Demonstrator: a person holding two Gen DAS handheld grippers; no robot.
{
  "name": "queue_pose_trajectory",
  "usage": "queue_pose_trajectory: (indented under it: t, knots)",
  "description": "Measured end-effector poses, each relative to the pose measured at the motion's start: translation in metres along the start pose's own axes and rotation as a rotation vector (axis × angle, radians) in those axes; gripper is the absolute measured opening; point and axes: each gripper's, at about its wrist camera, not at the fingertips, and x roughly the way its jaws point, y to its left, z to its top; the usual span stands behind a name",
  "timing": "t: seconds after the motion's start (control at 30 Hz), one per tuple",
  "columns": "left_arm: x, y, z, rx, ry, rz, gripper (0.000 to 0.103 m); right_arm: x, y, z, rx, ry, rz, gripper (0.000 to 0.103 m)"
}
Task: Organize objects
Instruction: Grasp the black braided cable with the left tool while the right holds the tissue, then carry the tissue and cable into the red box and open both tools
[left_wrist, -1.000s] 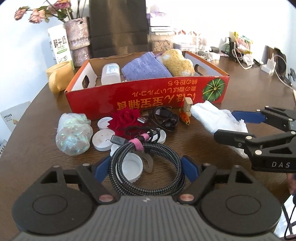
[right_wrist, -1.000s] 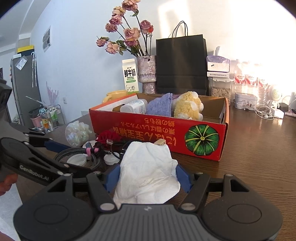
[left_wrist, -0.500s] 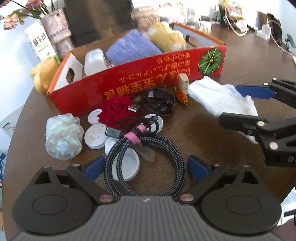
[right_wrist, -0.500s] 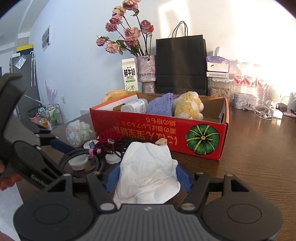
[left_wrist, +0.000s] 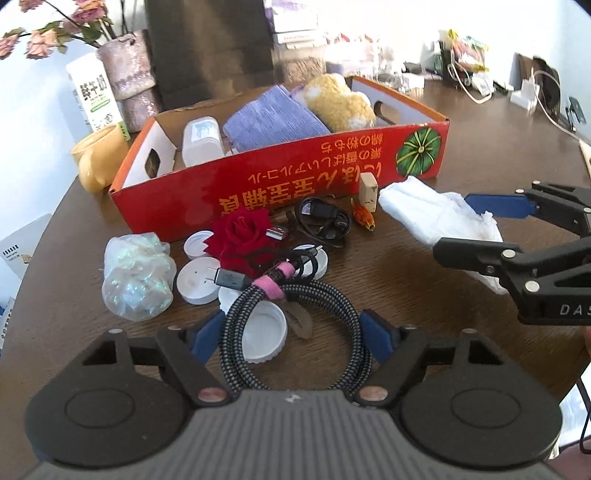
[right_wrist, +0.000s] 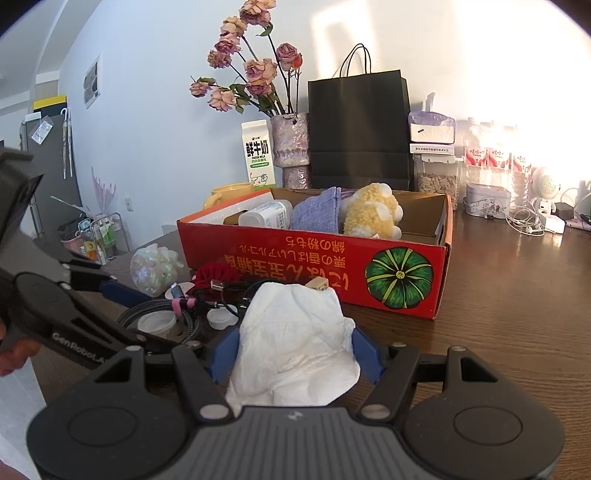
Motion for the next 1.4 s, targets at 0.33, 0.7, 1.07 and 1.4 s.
queue_pose_trajectory:
  t: [0.33,0.7,1.07,1.4]
  knots:
    - [-0.021,0.001,-0.005,-0.019,-0.125,-0.011,0.078,-0.003,0.009,0.004,-0.022,-0.003,-0.015,0.067]
    - [-0.048,0.019,0.019,-0.103,-0.304,-0.031,0.078,-0.003,0.024,0.034,-0.08,-0.053,-0.041,0.067]
    - [-0.035,0.058,0.076,-0.243,-0.453,-0.028,0.078,0.031,0.023,0.091,-0.133,-0.126,-0.091,0.067]
    - [0.01,0.081,0.121,-0.3,-0.472,-0.028,0.078,0.1,0.014,0.132,-0.138,-0.138,-0.145,0.067]
